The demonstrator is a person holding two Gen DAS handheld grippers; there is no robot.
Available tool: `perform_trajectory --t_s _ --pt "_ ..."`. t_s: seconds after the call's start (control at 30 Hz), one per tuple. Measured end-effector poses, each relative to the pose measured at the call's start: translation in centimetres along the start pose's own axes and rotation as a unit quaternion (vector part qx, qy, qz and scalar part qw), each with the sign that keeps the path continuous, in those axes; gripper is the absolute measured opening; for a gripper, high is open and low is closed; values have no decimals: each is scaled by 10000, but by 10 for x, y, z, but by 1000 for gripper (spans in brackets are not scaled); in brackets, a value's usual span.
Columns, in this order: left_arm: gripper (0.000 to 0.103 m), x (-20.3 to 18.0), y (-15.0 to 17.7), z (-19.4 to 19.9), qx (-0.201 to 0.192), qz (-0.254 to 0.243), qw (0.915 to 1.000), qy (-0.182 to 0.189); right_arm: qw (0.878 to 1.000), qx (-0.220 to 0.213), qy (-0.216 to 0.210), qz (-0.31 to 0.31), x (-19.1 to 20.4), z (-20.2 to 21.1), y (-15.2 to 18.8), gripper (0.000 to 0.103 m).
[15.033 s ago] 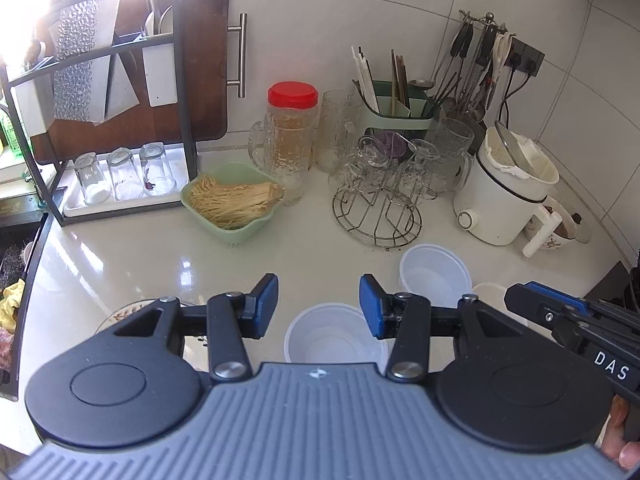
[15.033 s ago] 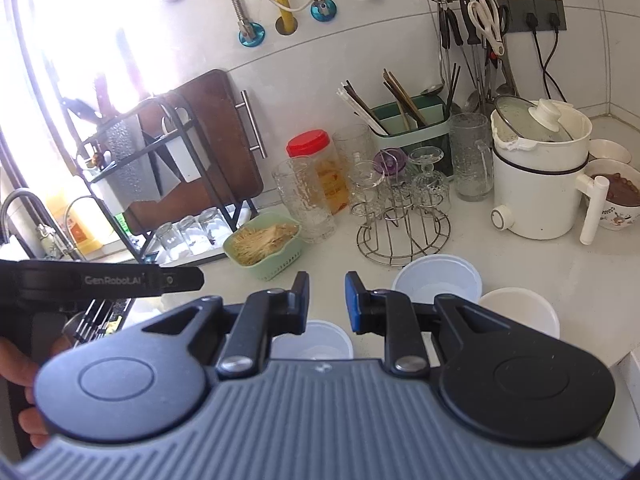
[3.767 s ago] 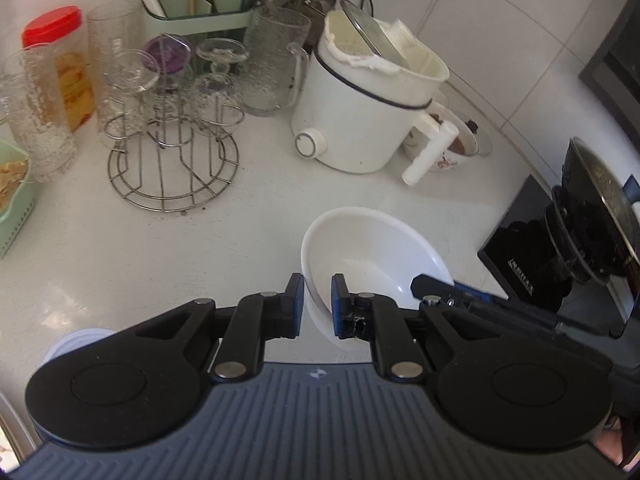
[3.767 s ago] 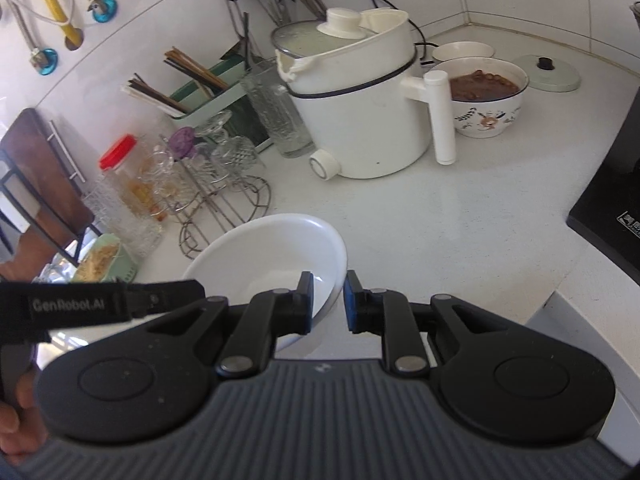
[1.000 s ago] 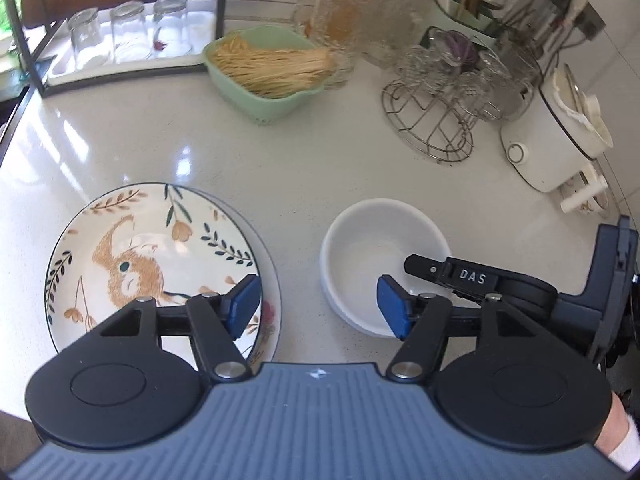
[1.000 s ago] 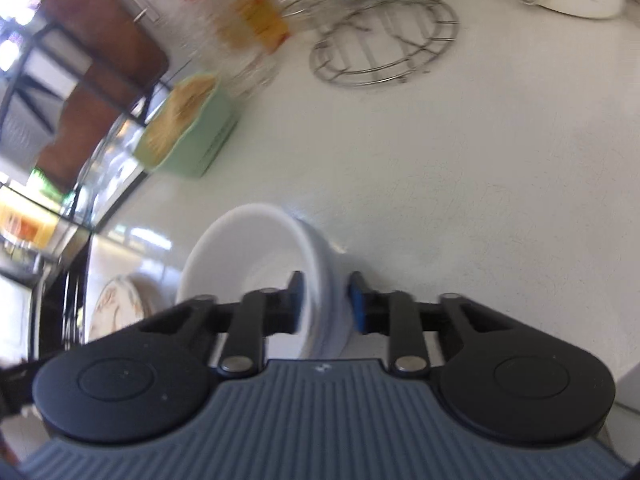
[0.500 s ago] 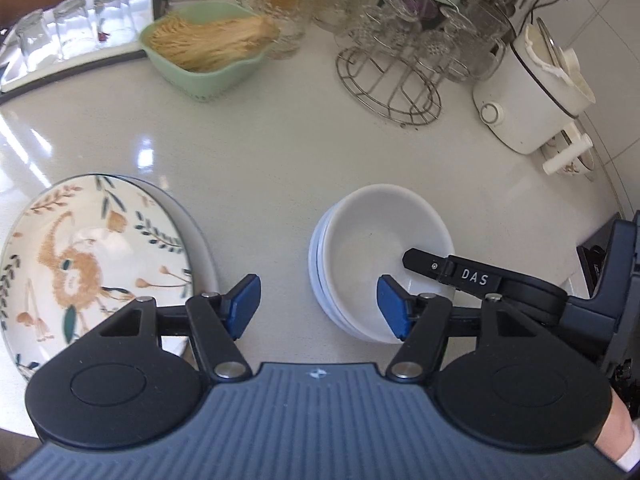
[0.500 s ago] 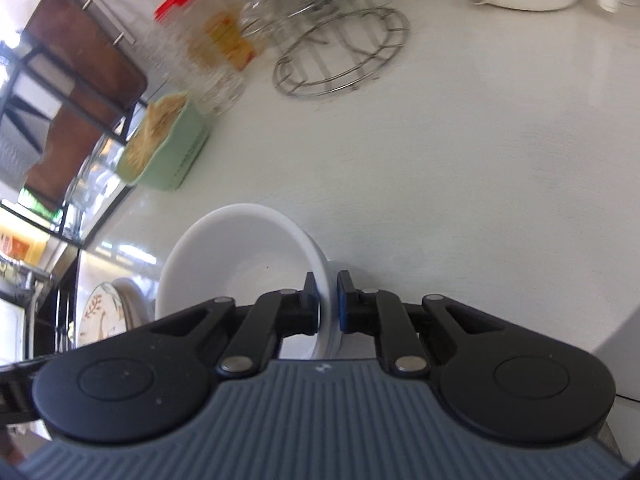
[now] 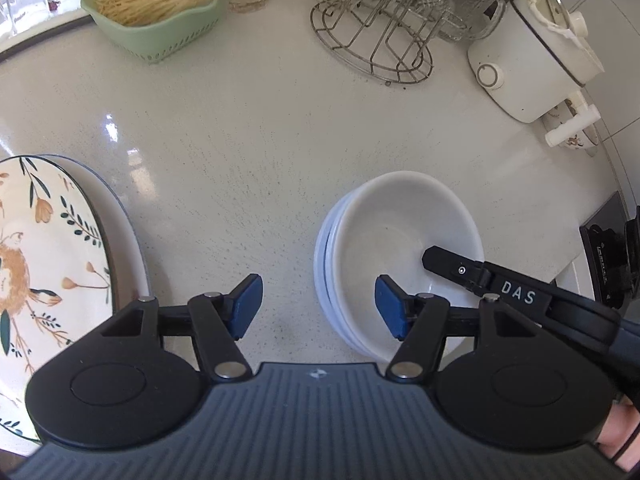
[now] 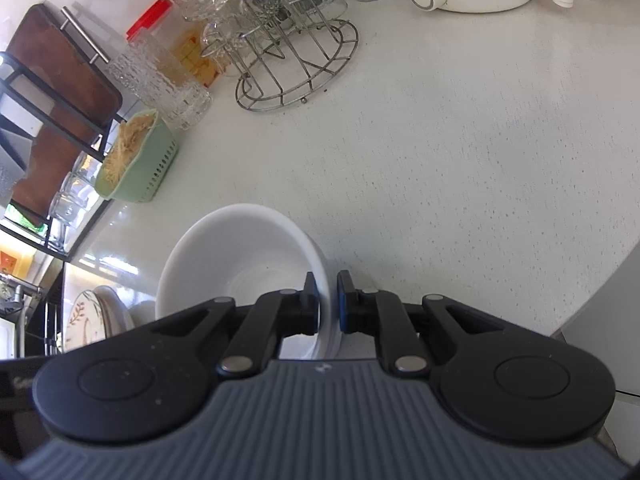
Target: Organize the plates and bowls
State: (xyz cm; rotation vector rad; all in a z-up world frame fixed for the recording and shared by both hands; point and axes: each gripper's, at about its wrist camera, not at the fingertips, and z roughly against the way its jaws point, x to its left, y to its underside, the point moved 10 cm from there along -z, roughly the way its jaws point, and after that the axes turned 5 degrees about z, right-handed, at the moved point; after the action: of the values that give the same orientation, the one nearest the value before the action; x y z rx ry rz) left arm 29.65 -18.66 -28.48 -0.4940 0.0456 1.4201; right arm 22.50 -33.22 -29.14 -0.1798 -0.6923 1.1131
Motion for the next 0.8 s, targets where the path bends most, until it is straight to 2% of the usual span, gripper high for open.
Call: perform_trajectory --t_s 0.13,0.27,0.43,0.67,0.8 --pt "51 4 3 -13 132 90 9999 -6 10000 3 -5 70 2 0 0 12" --pt "45 6 6 -19 180 141 9997 84 9999 4 3 152 4 -1 -1 12" --pt "27 1 7 -17 170 96 9995 230 10000 37 -15 90 6 -5 0 14" --pt "24 1 2 -15 120 35 9998 171 9999 52 -137 -74 5 -4 2 16" --pt "24 2 2 -7 135 118 9995 264 9998 -4 -142 -153 6 2 2 16"
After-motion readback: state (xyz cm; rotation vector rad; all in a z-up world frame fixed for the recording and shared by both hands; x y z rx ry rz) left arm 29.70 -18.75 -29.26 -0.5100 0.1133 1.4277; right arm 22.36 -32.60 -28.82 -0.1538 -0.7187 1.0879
